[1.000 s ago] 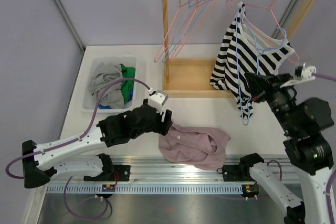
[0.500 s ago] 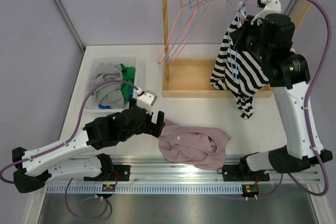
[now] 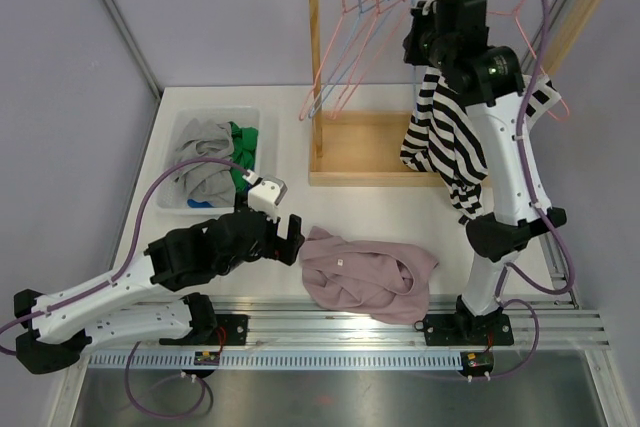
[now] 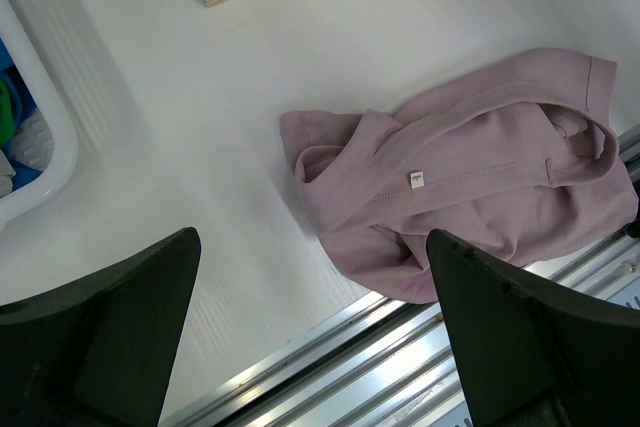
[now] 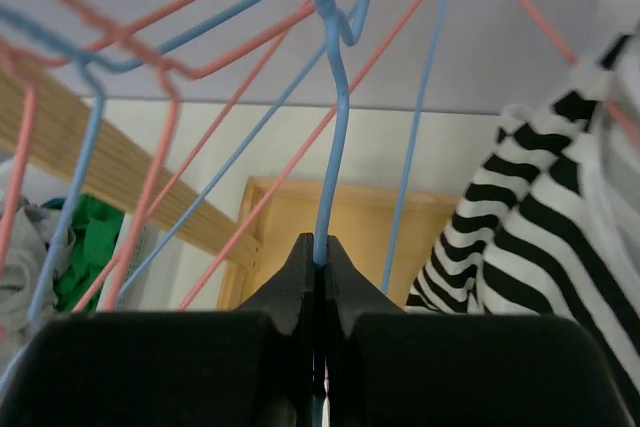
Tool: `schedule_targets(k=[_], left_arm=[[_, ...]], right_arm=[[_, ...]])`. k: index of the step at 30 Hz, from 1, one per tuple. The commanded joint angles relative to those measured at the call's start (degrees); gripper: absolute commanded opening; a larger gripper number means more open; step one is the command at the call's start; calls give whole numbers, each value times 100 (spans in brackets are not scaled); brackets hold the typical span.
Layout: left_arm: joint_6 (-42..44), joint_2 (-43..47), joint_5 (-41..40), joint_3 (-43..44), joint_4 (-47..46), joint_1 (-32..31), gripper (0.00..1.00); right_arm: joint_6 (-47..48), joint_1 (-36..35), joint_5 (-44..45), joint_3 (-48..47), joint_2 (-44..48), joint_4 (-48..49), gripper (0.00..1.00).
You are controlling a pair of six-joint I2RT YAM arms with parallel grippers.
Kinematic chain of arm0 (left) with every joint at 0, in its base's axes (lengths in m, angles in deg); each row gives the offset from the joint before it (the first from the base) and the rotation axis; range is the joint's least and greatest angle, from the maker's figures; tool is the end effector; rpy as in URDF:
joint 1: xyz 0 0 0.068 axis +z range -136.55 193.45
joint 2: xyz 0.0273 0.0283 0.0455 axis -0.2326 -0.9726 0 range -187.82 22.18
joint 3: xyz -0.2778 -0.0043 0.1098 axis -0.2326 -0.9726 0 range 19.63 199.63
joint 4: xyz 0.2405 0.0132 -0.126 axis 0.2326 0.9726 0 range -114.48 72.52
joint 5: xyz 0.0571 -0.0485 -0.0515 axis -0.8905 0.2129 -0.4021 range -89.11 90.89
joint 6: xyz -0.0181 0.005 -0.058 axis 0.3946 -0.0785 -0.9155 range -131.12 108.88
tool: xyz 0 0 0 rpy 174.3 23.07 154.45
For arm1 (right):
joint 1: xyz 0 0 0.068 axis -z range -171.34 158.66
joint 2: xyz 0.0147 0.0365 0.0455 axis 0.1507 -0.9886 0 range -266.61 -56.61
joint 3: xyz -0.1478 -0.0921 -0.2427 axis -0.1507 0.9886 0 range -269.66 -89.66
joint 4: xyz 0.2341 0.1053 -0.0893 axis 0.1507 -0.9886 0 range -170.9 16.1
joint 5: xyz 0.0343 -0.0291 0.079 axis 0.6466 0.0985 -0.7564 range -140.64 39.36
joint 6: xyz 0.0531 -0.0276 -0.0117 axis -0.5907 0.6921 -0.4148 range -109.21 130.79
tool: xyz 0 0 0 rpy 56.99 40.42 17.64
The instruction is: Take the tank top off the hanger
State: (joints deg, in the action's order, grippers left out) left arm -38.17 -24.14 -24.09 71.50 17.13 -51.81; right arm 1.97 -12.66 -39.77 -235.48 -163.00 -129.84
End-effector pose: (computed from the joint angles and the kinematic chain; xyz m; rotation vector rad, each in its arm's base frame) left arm 0.0850 -0.1387 0.3403 0.4760 2.1164 -0.4605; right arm 0.3530 0.1285 0.5675 -0.0710 1.8566 0.1895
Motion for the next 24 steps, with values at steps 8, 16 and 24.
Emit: schedule_targets(k=[8,16,24], left_arm=[[-64,141,-201,-20,-91,-31,99],[-55,-16,-113,-116,-302,-31,99],[-257,-807,220,-73,-943,-145,99]], right_arm=[[144,-996,398,-184,-523,259,0],[178,-1190,21,-62,-567,347,0],[188,-1190,275,607,47,532,21]])
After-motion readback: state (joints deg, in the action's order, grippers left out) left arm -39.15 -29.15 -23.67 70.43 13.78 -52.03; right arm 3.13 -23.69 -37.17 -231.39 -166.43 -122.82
